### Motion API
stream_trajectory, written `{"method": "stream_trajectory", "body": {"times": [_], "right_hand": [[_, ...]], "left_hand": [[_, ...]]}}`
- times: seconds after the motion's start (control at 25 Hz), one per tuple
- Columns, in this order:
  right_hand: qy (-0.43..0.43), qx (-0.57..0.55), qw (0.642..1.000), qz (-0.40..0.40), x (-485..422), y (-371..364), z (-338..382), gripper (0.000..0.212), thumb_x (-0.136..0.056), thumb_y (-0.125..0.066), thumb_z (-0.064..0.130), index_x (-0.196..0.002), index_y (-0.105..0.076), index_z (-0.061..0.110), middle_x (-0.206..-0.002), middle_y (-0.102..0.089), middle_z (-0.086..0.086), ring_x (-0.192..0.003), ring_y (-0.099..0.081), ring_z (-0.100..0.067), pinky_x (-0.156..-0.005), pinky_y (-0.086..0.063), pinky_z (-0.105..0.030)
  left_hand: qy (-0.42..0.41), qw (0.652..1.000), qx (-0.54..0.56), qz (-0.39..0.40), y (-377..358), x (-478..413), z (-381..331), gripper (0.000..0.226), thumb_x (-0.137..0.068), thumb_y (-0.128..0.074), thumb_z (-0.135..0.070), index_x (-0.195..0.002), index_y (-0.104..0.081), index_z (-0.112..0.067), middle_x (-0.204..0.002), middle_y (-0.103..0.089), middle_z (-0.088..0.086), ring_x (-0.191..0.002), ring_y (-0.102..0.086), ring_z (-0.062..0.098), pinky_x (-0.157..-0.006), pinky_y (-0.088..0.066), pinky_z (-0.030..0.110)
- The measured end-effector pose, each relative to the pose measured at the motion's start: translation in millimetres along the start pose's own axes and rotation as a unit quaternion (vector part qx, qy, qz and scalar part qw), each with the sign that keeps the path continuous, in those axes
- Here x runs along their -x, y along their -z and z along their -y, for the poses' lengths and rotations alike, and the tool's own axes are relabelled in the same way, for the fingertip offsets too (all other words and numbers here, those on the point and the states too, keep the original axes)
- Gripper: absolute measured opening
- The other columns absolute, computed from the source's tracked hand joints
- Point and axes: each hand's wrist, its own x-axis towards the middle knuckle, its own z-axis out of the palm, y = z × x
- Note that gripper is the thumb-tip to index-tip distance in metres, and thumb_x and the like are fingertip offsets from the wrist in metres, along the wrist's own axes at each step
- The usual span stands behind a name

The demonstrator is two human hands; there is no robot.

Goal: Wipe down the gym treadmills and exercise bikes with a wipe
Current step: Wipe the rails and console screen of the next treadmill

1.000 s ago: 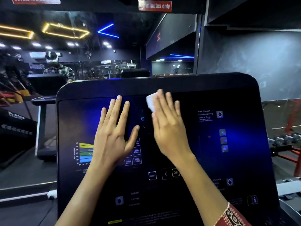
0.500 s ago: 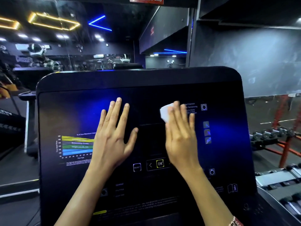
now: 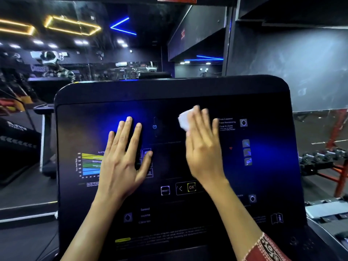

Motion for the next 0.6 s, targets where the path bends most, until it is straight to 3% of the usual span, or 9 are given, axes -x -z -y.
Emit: {"method": "stream_trajectory", "body": {"times": [0.08, 0.12, 0.28, 0.36, 0.48, 0.52, 0.6], "right_hand": [[-0.112, -0.015, 0.993, -0.031, -20, -9, 13, 0.048, -0.097, -0.032, 0.012, -0.141, -0.037, -0.006, -0.149, -0.033, -0.023, -0.142, -0.025, -0.036, -0.119, 0.0, -0.036], [-0.114, -0.025, 0.993, -0.031, -25, -15, 29, 0.049, -0.096, -0.031, 0.012, -0.141, -0.037, -0.007, -0.15, -0.032, -0.024, -0.142, -0.024, -0.037, -0.119, 0.001, -0.036], [0.105, -0.036, 0.993, 0.046, -2, -25, 65, 0.046, -0.097, -0.036, 0.013, -0.14, -0.042, -0.002, -0.149, -0.037, -0.017, -0.141, -0.03, -0.029, -0.118, -0.014, -0.041], [0.09, -0.012, 0.996, 0.027, -6, -23, 54, 0.045, -0.097, -0.037, 0.014, -0.14, -0.043, 0.0, -0.148, -0.039, -0.015, -0.14, -0.032, -0.029, -0.118, -0.011, -0.041], [-0.074, -0.026, 0.997, -0.018, -30, -31, 66, 0.048, -0.097, -0.033, 0.013, -0.141, -0.037, -0.005, -0.149, -0.035, -0.021, -0.141, -0.027, -0.036, -0.118, -0.005, -0.042], [-0.063, -0.031, 0.997, -0.02, -34, -37, 81, 0.049, -0.096, -0.034, 0.012, -0.141, -0.037, -0.006, -0.149, -0.035, -0.023, -0.141, -0.028, -0.037, -0.118, -0.006, -0.044], [0.051, -0.038, 0.998, 0.005, -31, -50, 102, 0.048, -0.094, -0.037, 0.01, -0.139, -0.042, -0.005, -0.148, -0.038, -0.021, -0.14, -0.032, -0.035, -0.117, -0.011, -0.044]], "left_hand": [[0.006, 1.0, -0.008, -0.002, 5, 3, 8, 0.061, -0.091, -0.045, -0.037, -0.14, -0.042, 0.0, -0.15, -0.032, 0.02, -0.141, -0.024, 0.029, -0.116, -0.012, 0.036], [0.01, 1.0, -0.01, -0.001, 8, 5, 12, 0.062, -0.091, -0.045, -0.037, -0.14, -0.041, 0.0, -0.15, -0.032, 0.021, -0.141, -0.023, 0.029, -0.116, -0.012, 0.037], [0.013, 1.0, -0.001, 0.003, 16, 10, 27, 0.063, -0.091, -0.044, -0.04, -0.14, -0.042, 0.0, -0.15, -0.031, 0.02, -0.141, -0.022, 0.028, -0.117, -0.01, 0.034], [0.016, 1.0, -0.001, 0.0, 20, 12, 36, 0.063, -0.091, -0.044, -0.039, -0.14, -0.042, 0.001, -0.149, -0.032, 0.02, -0.14, -0.023, 0.028, -0.117, -0.011, 0.035], [0.023, 1.0, -0.005, -0.002, 25, 16, 46, 0.062, -0.091, -0.043, -0.037, -0.14, -0.042, 0.001, -0.149, -0.032, 0.021, -0.14, -0.024, 0.028, -0.116, -0.013, 0.037], [0.021, 1.0, -0.002, 0.0, 26, 18, 48, 0.062, -0.091, -0.044, -0.037, -0.14, -0.042, 0.001, -0.149, -0.032, 0.021, -0.14, -0.023, 0.028, -0.116, -0.013, 0.036], [0.016, 1.0, 0.007, 0.006, 27, 21, 52, 0.062, -0.09, -0.045, -0.037, -0.14, -0.041, 0.001, -0.15, -0.031, 0.02, -0.141, -0.022, 0.028, -0.116, -0.012, 0.036]]}}
